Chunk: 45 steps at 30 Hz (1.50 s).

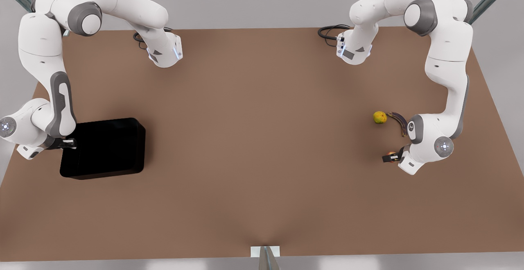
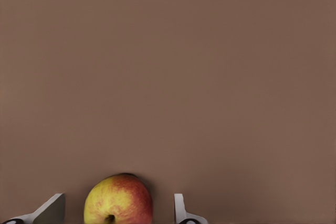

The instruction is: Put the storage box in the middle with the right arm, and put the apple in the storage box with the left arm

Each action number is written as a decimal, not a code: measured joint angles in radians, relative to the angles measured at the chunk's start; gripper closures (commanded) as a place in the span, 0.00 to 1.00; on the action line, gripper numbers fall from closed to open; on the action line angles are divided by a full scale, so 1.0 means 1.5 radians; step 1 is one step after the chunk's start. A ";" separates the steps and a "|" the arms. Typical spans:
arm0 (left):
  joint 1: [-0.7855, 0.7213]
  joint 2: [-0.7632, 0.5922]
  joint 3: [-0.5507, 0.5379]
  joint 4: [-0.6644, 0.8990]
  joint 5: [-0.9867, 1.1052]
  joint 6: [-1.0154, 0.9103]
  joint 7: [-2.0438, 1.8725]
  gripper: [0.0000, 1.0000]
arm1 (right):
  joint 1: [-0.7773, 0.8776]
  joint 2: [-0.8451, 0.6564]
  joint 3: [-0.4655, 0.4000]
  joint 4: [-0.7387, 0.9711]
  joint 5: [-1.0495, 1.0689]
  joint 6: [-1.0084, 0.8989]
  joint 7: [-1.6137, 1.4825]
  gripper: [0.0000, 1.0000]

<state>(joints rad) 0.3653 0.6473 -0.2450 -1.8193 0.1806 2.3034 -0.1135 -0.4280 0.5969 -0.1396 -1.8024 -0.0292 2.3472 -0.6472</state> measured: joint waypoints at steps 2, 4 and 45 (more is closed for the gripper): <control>0.000 0.000 0.001 0.000 0.000 0.000 0.000 0.00 | 0.001 0.000 0.000 -0.001 0.000 0.001 0.001 0.79; 0.000 0.000 0.000 0.000 0.000 0.000 0.000 0.00 | 0.001 0.002 0.000 -0.003 0.000 0.002 0.001 0.79; 0.001 0.006 0.001 -0.001 -0.001 0.000 0.000 0.00 | 0.419 -0.030 0.244 0.184 0.086 -0.276 0.750 0.79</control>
<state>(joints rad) 0.3666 0.6566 -0.2439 -1.8212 0.1795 2.3040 -0.1135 0.2001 0.5512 0.2270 -1.5264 0.0998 1.9333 0.4780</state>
